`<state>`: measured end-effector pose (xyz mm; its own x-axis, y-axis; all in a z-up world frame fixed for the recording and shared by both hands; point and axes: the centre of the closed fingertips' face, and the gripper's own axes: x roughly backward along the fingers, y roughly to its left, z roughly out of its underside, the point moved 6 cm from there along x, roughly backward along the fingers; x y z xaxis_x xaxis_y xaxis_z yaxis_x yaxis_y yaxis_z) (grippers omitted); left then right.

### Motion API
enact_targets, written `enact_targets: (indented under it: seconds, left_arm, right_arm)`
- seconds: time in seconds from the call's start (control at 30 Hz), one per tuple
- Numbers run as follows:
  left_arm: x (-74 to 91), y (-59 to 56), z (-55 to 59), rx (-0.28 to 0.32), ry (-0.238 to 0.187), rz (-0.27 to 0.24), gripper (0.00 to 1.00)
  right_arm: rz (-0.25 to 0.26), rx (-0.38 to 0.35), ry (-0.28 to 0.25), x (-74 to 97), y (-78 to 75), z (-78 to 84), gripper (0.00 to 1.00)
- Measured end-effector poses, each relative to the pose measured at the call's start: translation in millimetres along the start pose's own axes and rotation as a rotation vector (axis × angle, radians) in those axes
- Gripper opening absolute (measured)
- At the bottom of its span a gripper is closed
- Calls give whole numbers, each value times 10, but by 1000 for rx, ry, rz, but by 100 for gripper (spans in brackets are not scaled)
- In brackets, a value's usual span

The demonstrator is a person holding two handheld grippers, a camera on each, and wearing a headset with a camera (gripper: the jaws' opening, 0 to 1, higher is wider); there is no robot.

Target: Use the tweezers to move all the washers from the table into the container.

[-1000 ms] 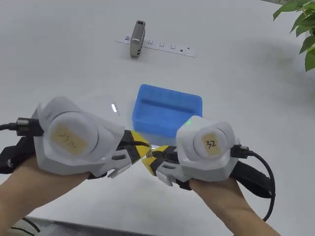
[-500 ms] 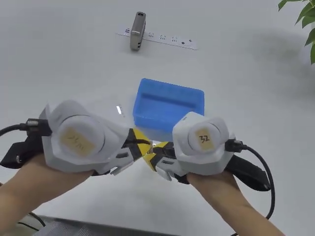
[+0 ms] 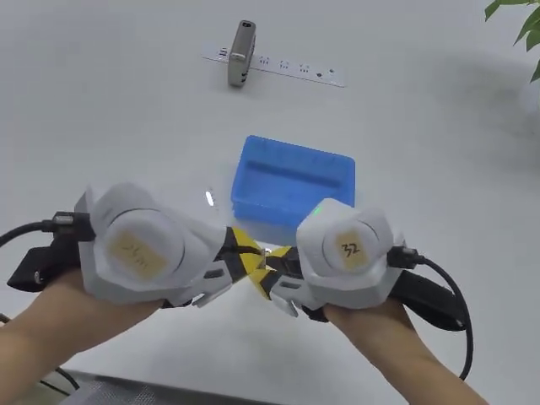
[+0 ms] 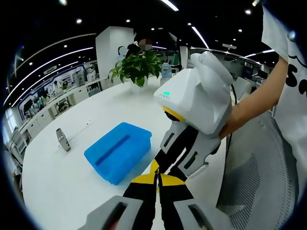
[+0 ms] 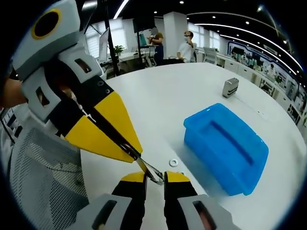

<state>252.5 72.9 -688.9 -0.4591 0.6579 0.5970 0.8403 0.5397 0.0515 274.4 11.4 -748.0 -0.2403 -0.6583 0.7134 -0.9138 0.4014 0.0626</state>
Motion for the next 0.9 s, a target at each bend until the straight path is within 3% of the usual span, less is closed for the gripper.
enact_targets:
  seconds: [0.2, 0.33, 0.57, 0.9]
  left_arm:
    - [3, 1, -4, -5, 9, 1, 0]
    - [-13, -10, -29, -7, 12, 9, 0]
    - [14, -22, -118, -38, 16, 14, 0]
    - [155, -3, -328, -99, -11, -35, 0]
  right_arm:
    - [-5, -19, -6, -39, 1, -25, 8]
    - [4, 38, 10, -25, 20, -24, 6]
    - [24, 60, -3, 49, 41, -66, 5]
    - [70, 149, -29, 211, 5, -288, 4]
